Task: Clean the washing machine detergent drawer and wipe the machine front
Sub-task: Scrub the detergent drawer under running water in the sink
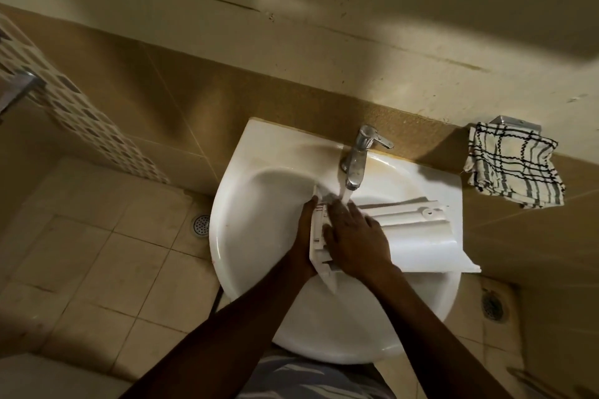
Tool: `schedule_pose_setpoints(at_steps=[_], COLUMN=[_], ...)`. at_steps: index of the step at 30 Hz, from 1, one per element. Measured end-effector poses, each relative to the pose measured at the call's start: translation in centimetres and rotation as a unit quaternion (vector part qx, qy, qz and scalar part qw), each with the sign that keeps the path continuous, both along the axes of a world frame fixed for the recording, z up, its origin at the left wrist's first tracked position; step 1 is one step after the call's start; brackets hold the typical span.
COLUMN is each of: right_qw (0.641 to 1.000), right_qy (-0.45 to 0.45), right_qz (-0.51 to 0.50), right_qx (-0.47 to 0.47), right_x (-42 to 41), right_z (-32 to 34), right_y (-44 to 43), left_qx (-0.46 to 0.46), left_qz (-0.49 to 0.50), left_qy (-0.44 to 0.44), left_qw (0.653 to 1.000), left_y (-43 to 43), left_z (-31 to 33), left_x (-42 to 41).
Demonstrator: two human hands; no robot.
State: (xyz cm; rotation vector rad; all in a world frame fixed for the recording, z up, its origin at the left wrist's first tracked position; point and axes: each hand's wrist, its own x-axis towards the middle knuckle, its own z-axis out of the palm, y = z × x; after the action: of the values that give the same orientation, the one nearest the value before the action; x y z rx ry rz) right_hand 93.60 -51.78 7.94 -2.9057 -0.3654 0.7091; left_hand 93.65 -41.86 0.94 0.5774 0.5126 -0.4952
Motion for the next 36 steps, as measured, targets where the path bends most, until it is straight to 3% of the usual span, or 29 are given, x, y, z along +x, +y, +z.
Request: schedule_pose_setpoints(at_steps=[4,12,14,19,23,26,29,32,36], right_qw=[0.998,1.0,0.998,0.994,0.995,0.999,0.998,0.994,0.996], right_qy=[-0.045,-0.019,-0.049,-0.085,-0.087,-0.024,-0.046,-0.092,-0.076], right_qz=[0.052,0.019,0.025,0.051,0.049,0.022,0.003,0.032,0.035], right_qx=[0.0,0.013,0.022,0.043,0.014,0.004,0.03,0.04,0.036], right_x=[-4.5,2.0,-0.1,-6.5,-2.3,1.1,-0.1,-4.8,-5.9], right_z=[1.4,-1.2,-1.2,0.3,-0.2,-0.6,-0.5,0.1,0.6], right_y=[-1.2,-0.3,-0.4,-0.9,-0.9,-0.2,-0.1,-0.4,-1.0], left_qx=[0.026,0.02,0.005,-0.022,0.014,0.046,0.05,-0.016,0.008], left_qz=[-0.02,0.031,0.045,-0.026,0.019,0.065,0.063,0.008,-0.015], left_qy=[-0.002,-0.029,-0.015,-0.033,-0.029,-0.033,-0.027,-0.035,-0.052], left_qw=[0.999,0.999,0.999,0.999,0.999,0.996,0.996,0.999,0.999], left_y=[-0.1,-1.3,-0.7,-0.4,-0.7,-1.1,-1.0,-0.5,-0.8], left_z=[-0.8,-1.2,-1.7,-1.8,-1.3,-1.2,-1.4,-1.3,-1.4], left_x=[0.3,0.1,0.0,0.3,0.2,0.2,0.2,0.3,0.7])
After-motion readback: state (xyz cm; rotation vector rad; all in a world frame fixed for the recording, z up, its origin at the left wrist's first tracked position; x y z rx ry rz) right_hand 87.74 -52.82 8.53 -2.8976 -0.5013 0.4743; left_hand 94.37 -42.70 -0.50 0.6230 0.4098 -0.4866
